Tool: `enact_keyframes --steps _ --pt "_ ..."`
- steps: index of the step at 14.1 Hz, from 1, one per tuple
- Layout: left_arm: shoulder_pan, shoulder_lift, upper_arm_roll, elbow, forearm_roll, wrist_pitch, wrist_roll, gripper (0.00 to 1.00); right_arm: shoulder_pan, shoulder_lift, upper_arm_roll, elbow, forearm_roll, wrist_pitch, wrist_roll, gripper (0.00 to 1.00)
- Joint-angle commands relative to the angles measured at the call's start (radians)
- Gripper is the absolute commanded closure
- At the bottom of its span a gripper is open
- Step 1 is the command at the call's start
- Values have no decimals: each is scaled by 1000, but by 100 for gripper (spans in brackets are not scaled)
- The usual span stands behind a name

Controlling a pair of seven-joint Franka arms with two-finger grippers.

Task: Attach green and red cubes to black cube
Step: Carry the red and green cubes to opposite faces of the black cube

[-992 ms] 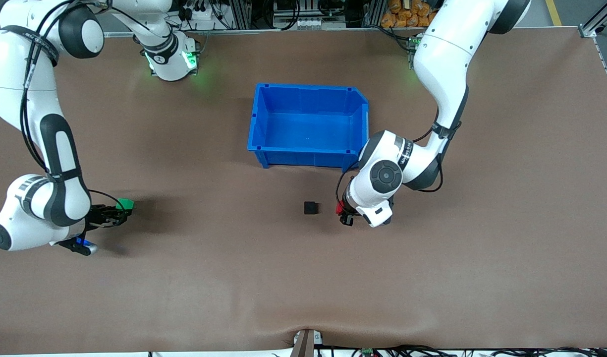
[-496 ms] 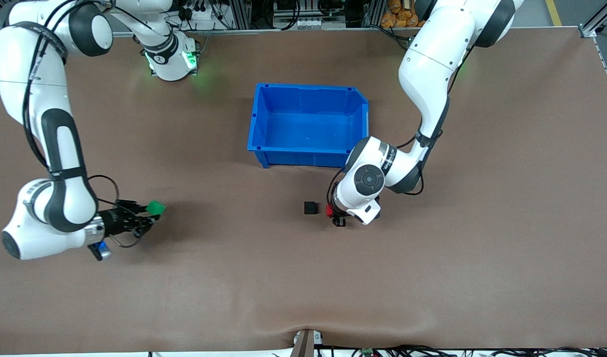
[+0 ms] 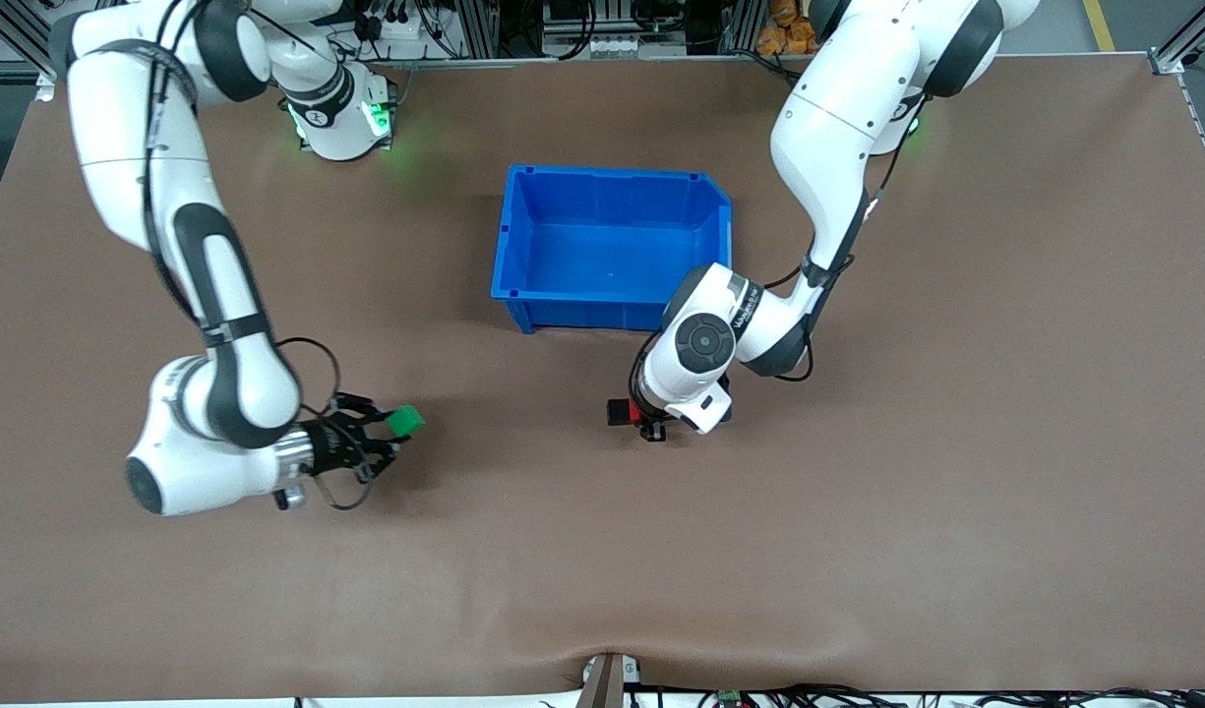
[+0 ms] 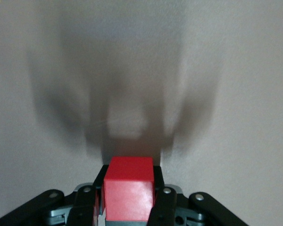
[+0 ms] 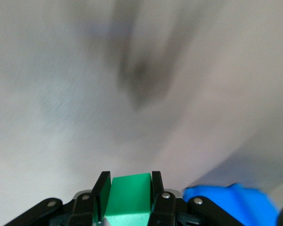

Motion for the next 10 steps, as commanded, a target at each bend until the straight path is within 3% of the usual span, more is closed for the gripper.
enact_keyframes --steps 1,6,7,10 --pt "-24 33 18 32 -11 4 -8 100 114 0 -11 -4 31 122 183 100" --pt "-27 40 19 32 -7 5 -2 100 242 42 -11 -9 73 346 367 100" --pt "-35 39 19 32 -7 5 -2 96 266 54 -11 -10 68 394 407 100" --pt "-42 39 21 33 -7 8 -2 97 303 83 -11 -10 73 443 447 100"
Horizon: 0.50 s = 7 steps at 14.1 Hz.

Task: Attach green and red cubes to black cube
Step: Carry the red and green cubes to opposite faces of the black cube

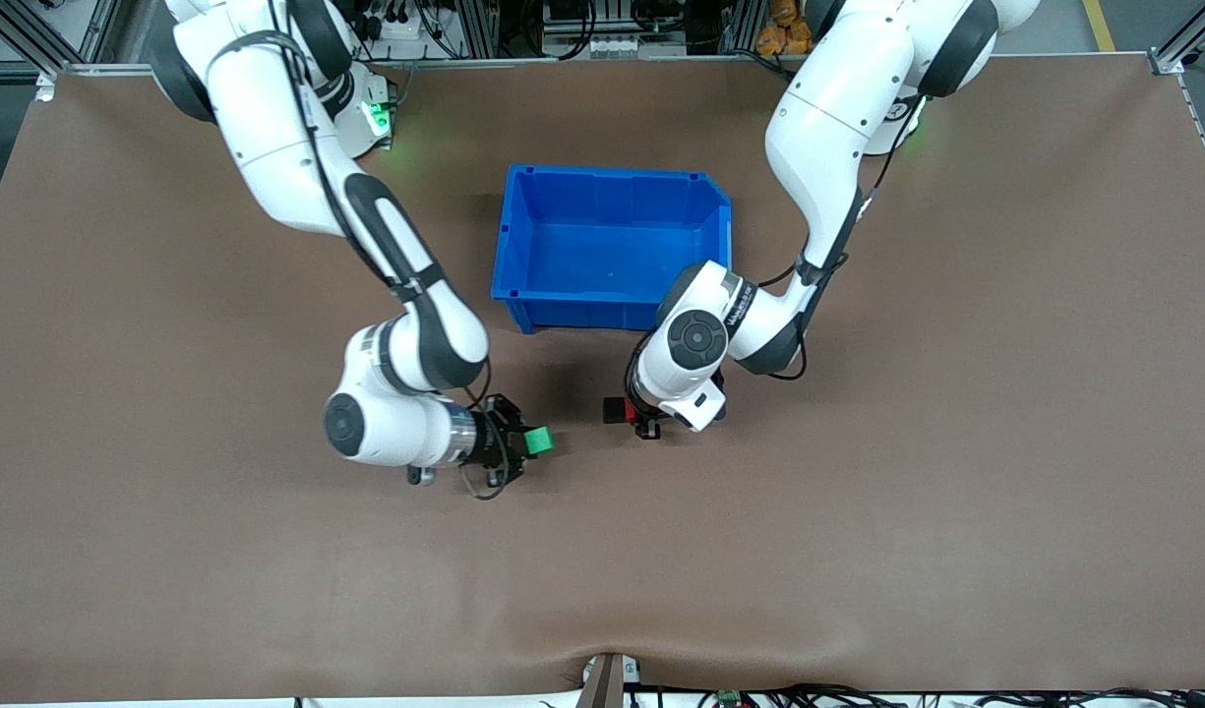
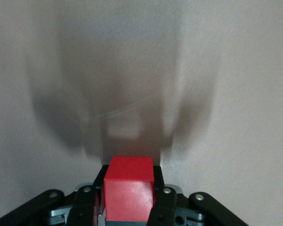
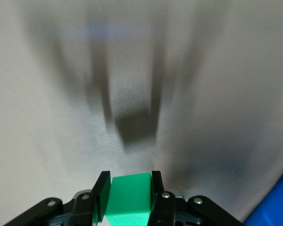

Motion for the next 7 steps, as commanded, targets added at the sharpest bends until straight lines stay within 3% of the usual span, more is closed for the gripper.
enact_keyframes --steps 1,3,7 --pt "-26 36 15 27 -7 11 0 95 39 19 -11 4 22 43 76 100" --pt "-26 33 16 27 -7 11 17 83 47 26 -12 -1 20 60 92 100" --pt "-23 29 15 39 -7 11 57 26 55 -3 -11 -94 15 47 110 100"
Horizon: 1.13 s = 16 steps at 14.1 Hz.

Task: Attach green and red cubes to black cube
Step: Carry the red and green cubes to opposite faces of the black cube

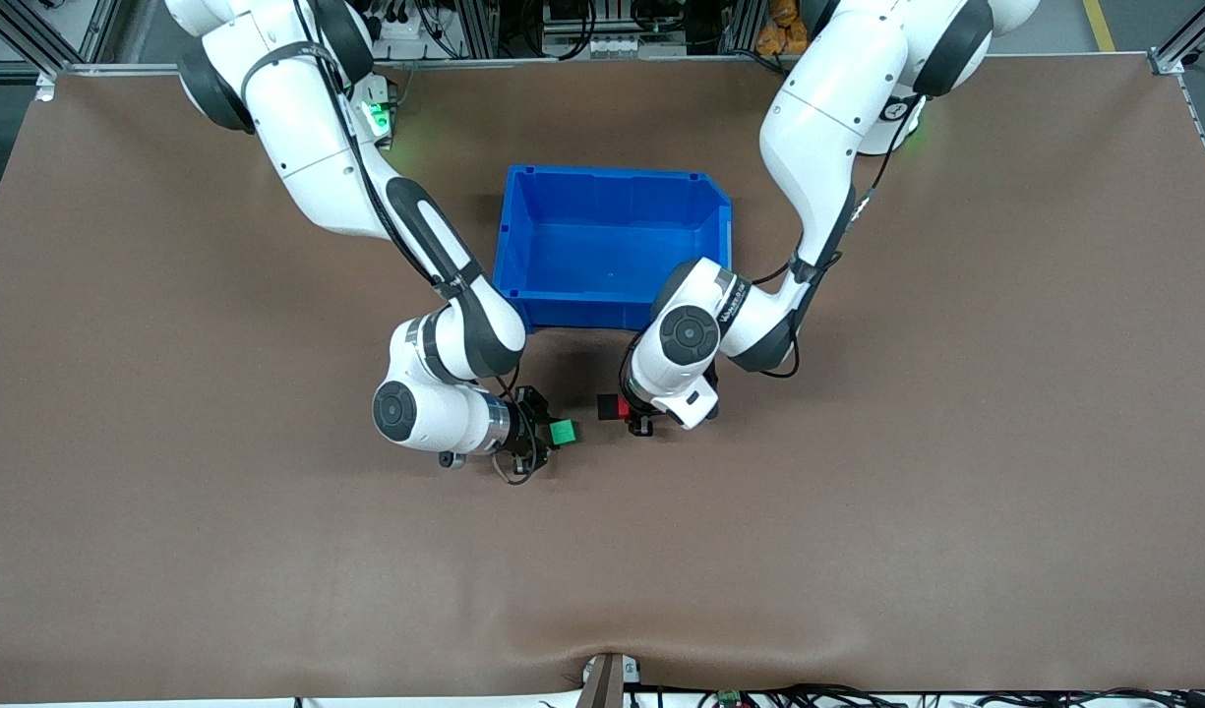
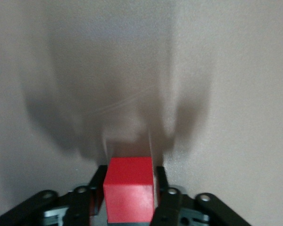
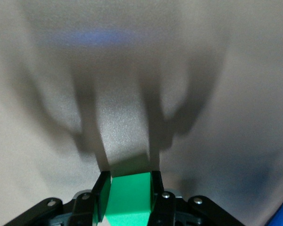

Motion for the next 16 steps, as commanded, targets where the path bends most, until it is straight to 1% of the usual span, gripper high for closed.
enact_keyframes --steps 1,2,8,10,11,12,13,14,16 --pt "-6 17 10 34 -7 8 26 6 22 -32 -10 -70 11 -4 67 100" --pt "-2 13 10 34 -7 8 42 0 42 -34 -10 -67 11 -2 111 100" --pt "-1 -12 13 46 -7 5 70 0 91 -42 -11 -70 7 -2 159 100" --pt "-1 -45 22 46 13 -10 105 0 101 -40 -11 -69 6 4 161 100" --pt "1 -68 24 46 38 -37 131 0 108 -39 -11 -66 6 7 164 100" --pt "4 -82 24 46 48 -72 149 0 122 -34 -17 -66 3 7 164 58" --pt "11 -98 22 46 53 -99 180 0 124 -34 -31 -67 -24 -3 158 1" --pt "14 -124 22 46 55 -123 221 0 118 -39 -40 -66 -79 -17 155 0" --pt "22 -157 22 46 55 -175 286 0 73 -40 -39 -48 -96 -72 147 0"
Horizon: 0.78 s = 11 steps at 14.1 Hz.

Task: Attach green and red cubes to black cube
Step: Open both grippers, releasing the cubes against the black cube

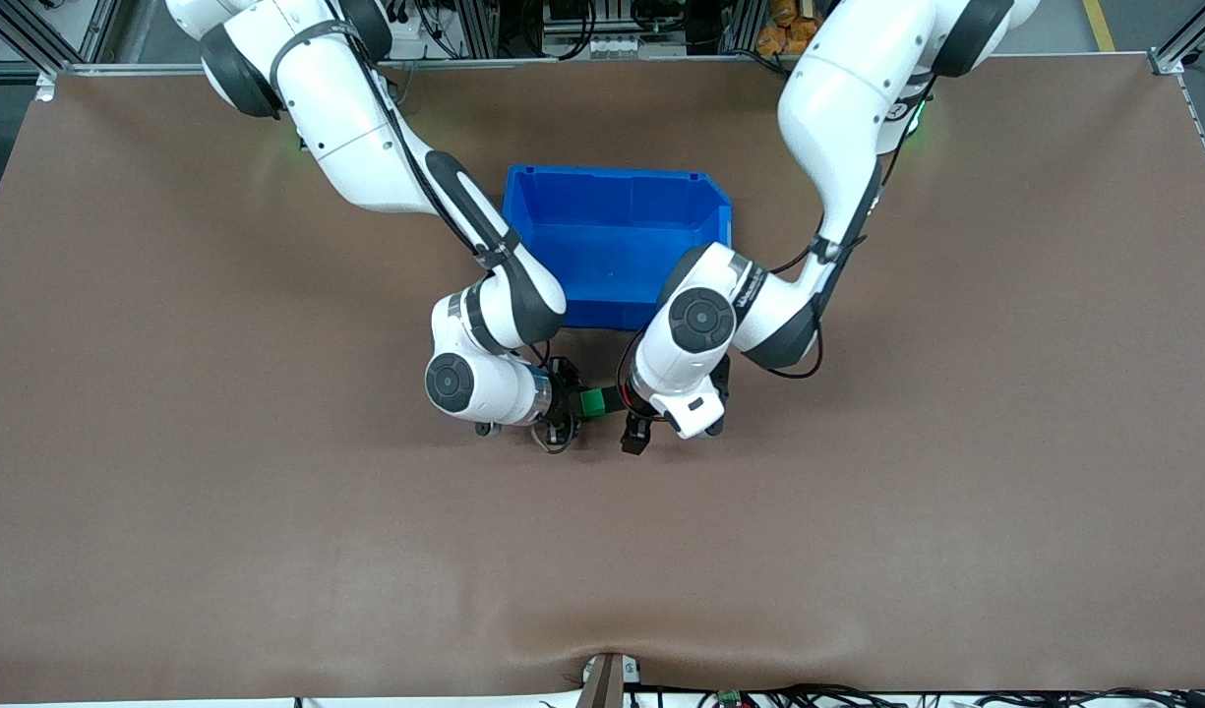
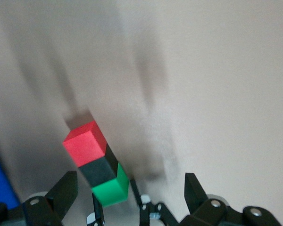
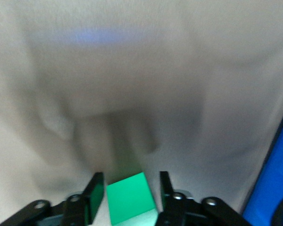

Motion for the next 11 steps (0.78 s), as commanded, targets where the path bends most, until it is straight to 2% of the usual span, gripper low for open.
enact_keyframes --steps 1,3,5,7,9,11 --pt "19 -72 5 -17 22 -77 83 0 -53 -20 -23 -1 -43 -86 -2 0" --pt "25 -113 5 -18 30 -123 204 0 -101 -24 -29 79 -50 -242 -26 0" --pt "56 -130 3 -21 31 -160 301 0 -185 -24 -34 169 -70 -405 -136 0" --pt "64 -156 5 -26 34 -186 372 0 -248 -26 -49 209 -111 -442 -241 0" --pt "81 -178 5 -27 36 -210 418 0 -285 -29 -51 232 -171 -441 -437 0" --pt "102 -207 5 -27 36 -239 451 0 -320 -44 -81 234 -210 -442 -653 0"
